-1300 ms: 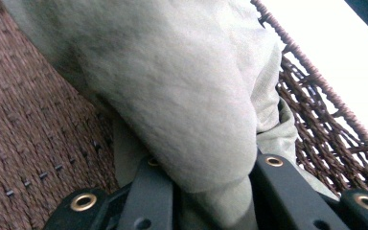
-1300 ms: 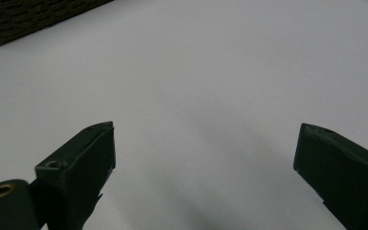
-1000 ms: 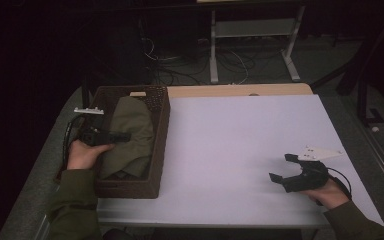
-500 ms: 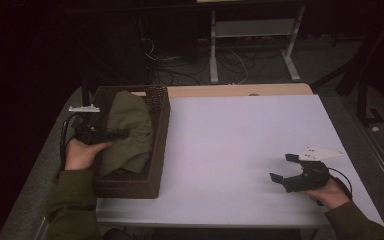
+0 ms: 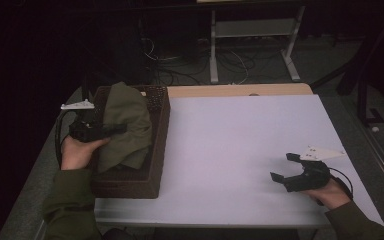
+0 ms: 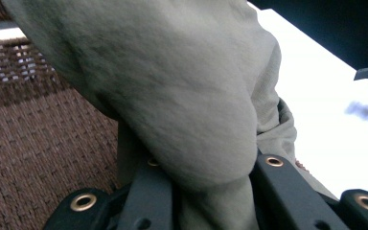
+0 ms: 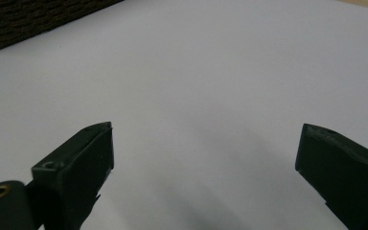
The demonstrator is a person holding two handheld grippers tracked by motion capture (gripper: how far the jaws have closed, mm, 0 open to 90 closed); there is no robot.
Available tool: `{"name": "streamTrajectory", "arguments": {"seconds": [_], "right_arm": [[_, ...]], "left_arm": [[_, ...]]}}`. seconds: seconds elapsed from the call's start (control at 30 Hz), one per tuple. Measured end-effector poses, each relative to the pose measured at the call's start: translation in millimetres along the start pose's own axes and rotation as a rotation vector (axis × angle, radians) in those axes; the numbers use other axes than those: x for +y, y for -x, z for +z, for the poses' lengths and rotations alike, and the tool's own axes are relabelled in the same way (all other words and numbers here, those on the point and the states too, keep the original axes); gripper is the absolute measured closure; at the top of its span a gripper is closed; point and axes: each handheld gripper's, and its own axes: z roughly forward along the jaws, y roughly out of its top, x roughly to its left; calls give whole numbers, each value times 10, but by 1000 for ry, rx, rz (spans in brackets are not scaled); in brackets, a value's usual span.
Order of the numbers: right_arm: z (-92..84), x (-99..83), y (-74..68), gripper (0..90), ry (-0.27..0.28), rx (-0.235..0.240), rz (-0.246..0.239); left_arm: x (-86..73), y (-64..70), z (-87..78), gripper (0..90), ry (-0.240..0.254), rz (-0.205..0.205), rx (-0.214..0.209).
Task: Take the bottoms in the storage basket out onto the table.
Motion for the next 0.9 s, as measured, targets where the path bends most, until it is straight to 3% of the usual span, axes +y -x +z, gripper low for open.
{"name": "streamTrajectory", "arguments": {"seconds": [0.23,0.53,0.9], "right_arm": [[-17,-4,13,37,3,9,5],[-4,-2,22,64,-42,24,4],[7,0,9,30,-44,-5,-6]], "left_arm": [[70,85,-78,751,39,20,-20],[130,169,-117,750,61,39,-41],[251,256,-156,750,74,54,-50]]}}
